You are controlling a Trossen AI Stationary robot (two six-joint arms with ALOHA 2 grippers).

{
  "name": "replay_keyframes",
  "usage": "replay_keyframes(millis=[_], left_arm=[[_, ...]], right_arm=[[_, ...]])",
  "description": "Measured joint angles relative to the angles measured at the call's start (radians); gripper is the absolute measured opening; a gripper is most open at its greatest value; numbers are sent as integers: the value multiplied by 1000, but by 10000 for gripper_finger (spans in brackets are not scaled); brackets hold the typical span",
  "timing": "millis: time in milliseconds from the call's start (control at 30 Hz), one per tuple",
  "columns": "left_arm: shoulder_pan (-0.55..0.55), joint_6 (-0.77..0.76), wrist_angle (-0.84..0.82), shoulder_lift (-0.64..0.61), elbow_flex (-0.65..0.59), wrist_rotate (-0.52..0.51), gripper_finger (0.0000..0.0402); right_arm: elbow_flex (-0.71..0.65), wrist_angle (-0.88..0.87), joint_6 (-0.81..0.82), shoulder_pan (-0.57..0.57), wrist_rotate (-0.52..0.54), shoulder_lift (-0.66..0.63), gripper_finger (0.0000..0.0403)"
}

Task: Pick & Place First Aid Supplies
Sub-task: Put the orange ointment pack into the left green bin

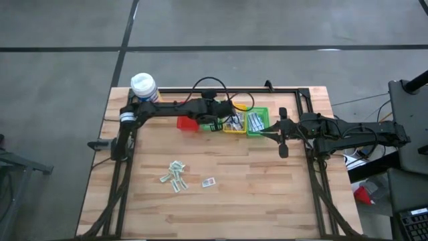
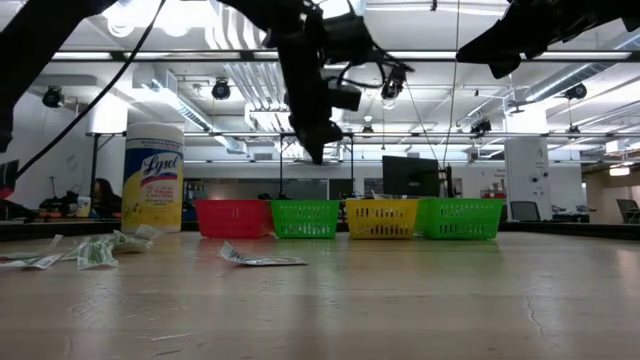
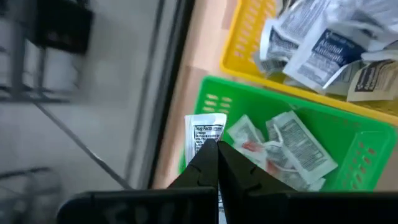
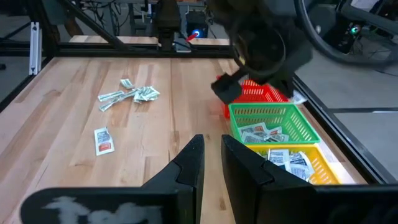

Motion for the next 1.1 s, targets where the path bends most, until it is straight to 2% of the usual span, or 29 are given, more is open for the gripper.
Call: replay_keyframes(millis=[433,633,867,1100], left_arm=[[68,-336,77,0,-127,102,0],[77,-502,104,0,-148,107,0],[76,-587,249,3,-203,113,0],[78,-651,298,4,-279,125,0]], right_arm=[[0,0,1,0,0,0,52],[0,0,0,0,0,0,52],[0,0,1,0,0,0,52],[0,0,1,0,0,0,52]])
